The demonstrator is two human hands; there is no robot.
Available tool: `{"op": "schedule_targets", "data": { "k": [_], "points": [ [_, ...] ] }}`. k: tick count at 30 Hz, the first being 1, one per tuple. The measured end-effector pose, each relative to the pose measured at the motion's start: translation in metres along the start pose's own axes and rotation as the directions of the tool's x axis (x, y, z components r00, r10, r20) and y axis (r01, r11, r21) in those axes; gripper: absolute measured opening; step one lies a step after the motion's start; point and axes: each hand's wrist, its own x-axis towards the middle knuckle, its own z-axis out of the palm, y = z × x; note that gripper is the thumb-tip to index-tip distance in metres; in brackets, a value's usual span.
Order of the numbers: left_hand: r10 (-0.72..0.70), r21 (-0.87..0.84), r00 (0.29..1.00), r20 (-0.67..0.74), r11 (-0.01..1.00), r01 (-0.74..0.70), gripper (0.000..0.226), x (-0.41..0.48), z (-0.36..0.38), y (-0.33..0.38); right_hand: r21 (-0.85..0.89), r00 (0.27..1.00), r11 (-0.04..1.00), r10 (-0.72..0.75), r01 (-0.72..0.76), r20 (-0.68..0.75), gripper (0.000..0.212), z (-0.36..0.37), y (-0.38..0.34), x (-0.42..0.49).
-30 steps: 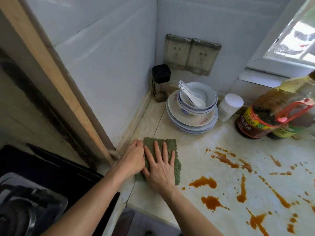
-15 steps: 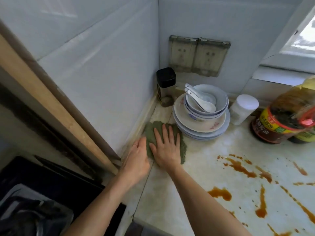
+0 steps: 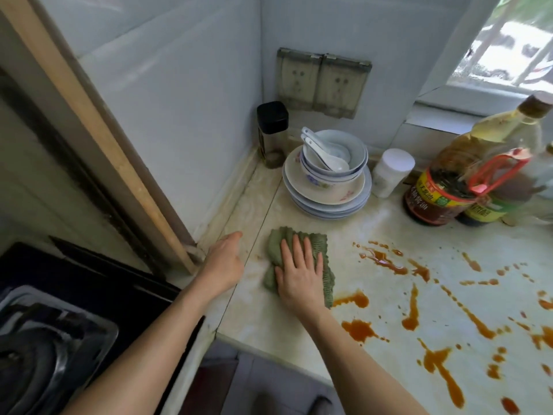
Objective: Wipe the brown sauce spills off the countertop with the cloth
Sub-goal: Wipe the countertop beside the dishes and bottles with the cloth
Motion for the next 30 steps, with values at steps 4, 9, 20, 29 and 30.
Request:
{"op": "schedule_targets", "data": {
  "k": [4, 9, 20, 29, 30],
  "points": [
    [0.044, 0.012, 0.999, 0.016, 0.999, -0.044, 0.053, -0.005, 0.011, 0.007, -0.054, 0.985, 0.985, -0.159, 0.163, 0.070, 0.071, -0.001, 0.001, -0.006],
    [0.129, 0.055, 0.986, 0.104, 0.989, -0.135, 0.058, -0.014, 0.031, 0.012, -0.039, 0.996, 0.999, -0.005, 0.008, 0.092, 0.065, -0.005, -0.011, -0.012],
    [0.199, 0.148, 0.968, 0.155, 0.964, -0.222, 0.054, -0.014, 0.049, 0.001, -0.091, 0.996, 0.992, 0.092, -0.089, 0.023, 0.076, 0.007, -0.011, -0.046],
    [0.180, 0.260, 0.970, 0.162, 0.941, -0.218, 0.063, -0.012, 0.048, 0.000, -0.132, 0.999, 0.990, -0.052, 0.053, 0.007, 0.071, 0.007, 0.024, -0.047],
    [0.178, 0.273, 0.970, 0.163, 0.937, -0.218, 0.063, -0.012, 0.048, 0.001, -0.122, 1.000, 0.993, -0.001, 0.002, 0.008, 0.073, 0.004, 0.024, -0.044]
  ]
}}
